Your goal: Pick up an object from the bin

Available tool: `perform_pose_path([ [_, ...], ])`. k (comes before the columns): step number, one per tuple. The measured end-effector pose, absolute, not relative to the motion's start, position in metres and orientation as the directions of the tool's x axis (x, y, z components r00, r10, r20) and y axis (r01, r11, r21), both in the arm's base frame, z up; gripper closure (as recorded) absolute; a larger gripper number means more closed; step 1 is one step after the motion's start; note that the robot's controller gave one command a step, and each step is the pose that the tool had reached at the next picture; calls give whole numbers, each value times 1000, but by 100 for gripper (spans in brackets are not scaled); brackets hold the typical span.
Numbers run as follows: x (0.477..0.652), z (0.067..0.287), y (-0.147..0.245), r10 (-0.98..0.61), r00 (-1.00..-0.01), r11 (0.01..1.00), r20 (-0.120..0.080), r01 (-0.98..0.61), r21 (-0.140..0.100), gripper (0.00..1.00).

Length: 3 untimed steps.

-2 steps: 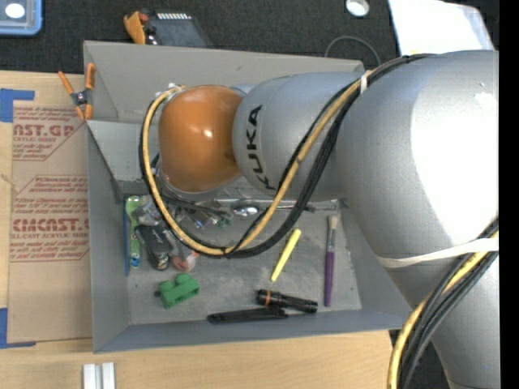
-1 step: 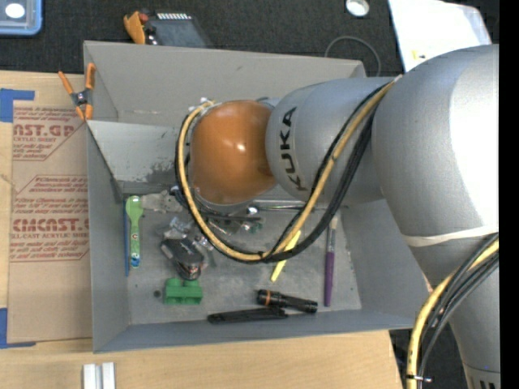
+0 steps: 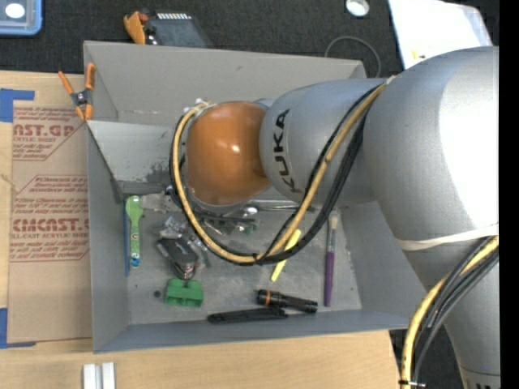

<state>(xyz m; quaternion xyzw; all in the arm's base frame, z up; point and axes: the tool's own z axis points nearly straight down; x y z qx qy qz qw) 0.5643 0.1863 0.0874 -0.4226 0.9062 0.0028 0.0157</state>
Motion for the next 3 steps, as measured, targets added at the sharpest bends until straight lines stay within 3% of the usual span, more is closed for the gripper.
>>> perform_pose_path([
  [1,550,148,146,-762,-647,647,-22,-762,2,100],
  [2,547,220,138,-773,-634,634,-33,-773,-1,100],
  [3,548,227,125,-782,-623,623,-27,-782,6,100],
])
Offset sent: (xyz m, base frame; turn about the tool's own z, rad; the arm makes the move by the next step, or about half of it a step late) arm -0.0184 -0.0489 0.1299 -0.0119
